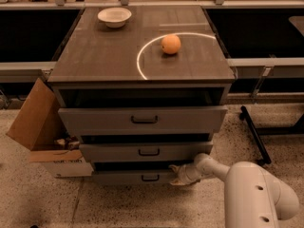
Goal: Open bottom drawer
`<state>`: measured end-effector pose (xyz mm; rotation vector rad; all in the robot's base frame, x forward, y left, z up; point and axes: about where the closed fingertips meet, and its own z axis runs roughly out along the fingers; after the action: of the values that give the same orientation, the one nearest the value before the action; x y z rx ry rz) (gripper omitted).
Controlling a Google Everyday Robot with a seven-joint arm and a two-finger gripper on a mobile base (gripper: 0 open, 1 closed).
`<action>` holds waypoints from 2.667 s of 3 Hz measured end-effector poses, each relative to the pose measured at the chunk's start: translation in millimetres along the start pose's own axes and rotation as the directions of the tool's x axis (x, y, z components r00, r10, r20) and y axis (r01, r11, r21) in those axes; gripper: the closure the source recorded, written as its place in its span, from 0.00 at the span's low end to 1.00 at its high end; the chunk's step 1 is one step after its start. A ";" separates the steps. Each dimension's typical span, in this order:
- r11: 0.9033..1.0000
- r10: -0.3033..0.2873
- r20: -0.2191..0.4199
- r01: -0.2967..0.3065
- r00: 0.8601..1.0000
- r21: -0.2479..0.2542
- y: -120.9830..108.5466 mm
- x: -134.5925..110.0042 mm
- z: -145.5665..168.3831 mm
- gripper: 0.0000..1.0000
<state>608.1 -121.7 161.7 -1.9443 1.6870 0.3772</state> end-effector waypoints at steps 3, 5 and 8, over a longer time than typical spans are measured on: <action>1.000 0.000 0.000 0.000 1.000 0.000 -3.4 -8.7 -13.2 0.86; 1.000 0.000 0.002 0.000 1.000 -0.003 -1.7 -9.7 -11.1 0.39; 1.000 0.000 0.002 0.000 1.000 -0.004 -1.9 -10.5 -12.1 0.00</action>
Offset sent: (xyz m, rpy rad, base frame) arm -0.1681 -0.0947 0.1105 0.1296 -0.2535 -0.2825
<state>606.5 -119.6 177.7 -1.9457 1.6860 0.3826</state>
